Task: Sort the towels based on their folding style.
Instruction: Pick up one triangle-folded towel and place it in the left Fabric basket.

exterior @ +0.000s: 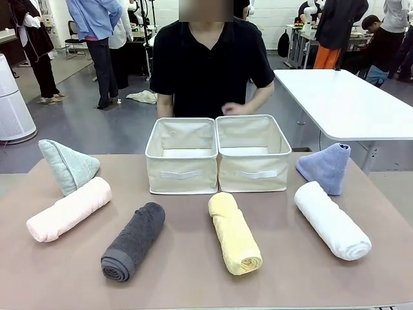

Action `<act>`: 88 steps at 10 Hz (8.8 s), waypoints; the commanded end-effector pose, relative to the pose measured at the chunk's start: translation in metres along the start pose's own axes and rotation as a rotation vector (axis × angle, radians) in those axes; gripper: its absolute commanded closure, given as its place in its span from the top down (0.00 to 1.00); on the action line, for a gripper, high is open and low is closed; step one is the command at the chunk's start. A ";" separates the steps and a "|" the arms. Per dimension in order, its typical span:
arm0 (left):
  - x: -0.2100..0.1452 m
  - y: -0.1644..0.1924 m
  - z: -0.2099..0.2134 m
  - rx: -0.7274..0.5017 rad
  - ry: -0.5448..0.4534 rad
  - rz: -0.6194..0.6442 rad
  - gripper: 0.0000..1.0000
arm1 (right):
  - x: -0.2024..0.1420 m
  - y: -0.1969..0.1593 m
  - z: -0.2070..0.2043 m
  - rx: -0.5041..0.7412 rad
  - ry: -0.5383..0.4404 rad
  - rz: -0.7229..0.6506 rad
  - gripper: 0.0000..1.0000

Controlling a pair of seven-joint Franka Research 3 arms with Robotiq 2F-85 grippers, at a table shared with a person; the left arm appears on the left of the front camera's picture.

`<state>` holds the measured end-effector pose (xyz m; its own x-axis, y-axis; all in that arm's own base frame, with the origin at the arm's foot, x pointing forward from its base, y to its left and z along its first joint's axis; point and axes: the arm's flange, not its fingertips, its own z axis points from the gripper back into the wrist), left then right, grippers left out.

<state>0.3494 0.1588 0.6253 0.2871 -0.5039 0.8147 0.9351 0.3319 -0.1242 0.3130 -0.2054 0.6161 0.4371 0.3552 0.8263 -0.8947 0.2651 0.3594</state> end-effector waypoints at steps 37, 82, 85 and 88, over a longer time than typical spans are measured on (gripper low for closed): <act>0.020 0.143 -0.251 0.603 0.858 0.732 1.00 | 0.000 -0.001 0.001 0.002 -0.010 -0.002 1.00; 0.085 -0.128 -0.047 0.482 1.127 -0.042 0.15 | 0.000 -0.001 0.001 0.002 -0.010 -0.002 1.00; 0.082 -0.124 -0.036 0.499 1.070 -0.006 0.15 | 0.000 -0.001 0.001 0.002 -0.010 -0.002 1.00; 0.080 -0.127 -0.036 0.513 1.050 -0.003 0.15 | 0.000 -0.001 0.001 0.002 -0.010 -0.002 1.00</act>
<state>0.2612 0.0508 0.6887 0.5338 -0.8370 -0.1205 0.8215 0.4796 0.3083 0.3140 -0.2055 0.6157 0.4421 0.3575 0.8226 -0.8922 0.2698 0.3623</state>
